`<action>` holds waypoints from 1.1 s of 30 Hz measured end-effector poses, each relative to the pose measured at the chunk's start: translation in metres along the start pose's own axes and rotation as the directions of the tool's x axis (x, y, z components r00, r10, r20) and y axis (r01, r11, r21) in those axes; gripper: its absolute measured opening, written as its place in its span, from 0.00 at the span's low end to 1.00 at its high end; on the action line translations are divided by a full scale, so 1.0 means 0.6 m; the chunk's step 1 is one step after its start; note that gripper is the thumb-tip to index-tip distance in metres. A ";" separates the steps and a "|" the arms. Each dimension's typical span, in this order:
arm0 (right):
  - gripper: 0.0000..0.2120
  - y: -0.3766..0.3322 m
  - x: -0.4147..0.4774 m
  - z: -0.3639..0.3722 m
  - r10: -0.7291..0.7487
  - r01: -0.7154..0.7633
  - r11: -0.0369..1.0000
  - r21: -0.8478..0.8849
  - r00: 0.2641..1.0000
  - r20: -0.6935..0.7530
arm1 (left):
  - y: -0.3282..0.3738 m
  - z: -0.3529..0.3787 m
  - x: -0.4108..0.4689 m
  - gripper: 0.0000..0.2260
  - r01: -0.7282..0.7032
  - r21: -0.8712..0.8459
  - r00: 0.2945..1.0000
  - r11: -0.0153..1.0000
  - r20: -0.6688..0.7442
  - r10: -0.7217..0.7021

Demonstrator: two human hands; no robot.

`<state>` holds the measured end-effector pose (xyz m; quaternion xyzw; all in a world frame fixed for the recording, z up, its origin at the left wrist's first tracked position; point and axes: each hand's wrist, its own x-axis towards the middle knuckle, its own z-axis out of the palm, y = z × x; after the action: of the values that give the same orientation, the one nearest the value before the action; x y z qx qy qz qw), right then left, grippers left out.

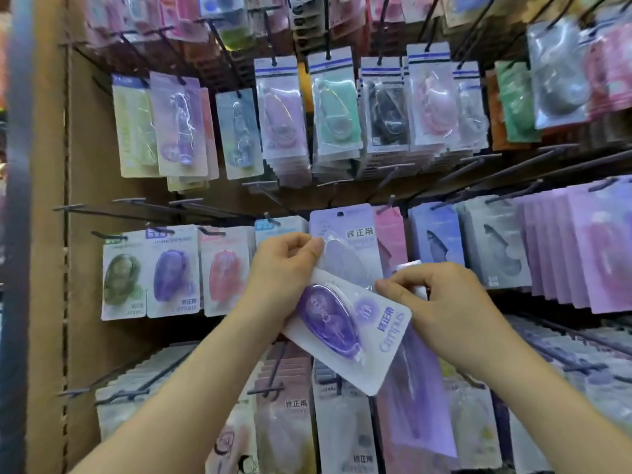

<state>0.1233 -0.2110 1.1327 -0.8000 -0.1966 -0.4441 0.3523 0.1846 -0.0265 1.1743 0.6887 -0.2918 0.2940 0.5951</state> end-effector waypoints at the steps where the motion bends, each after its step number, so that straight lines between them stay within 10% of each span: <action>1: 0.16 0.002 0.007 0.004 -0.003 0.003 1.000 -0.013 1.000 0.003 | -0.004 -0.002 0.006 0.10 0.011 0.016 1.000 1.000 -0.005 -0.011; 17: 0.07 -0.008 0.010 -0.023 0.029 -0.026 0.998 0.050 0.999 -0.045 | -0.033 -0.009 0.062 0.14 -0.010 0.287 1.000 0.958 -0.005 0.012; 23: 0.11 0.015 0.002 -0.044 0.029 -0.024 0.997 0.078 0.998 -0.059 | -0.043 0.006 0.096 0.17 -0.027 0.696 0.998 0.718 -0.019 0.056; 33: 0.32 0.022 -0.012 -0.041 0.146 -0.113 0.905 0.411 0.988 -0.050 | -0.024 0.016 0.080 0.16 -0.089 0.906 0.969 0.414 -0.017 0.245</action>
<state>0.1137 -0.2377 1.1301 -0.7023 -0.2170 -0.4006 0.5470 0.2273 -0.0367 1.1999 0.8427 -0.1128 0.5116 0.1242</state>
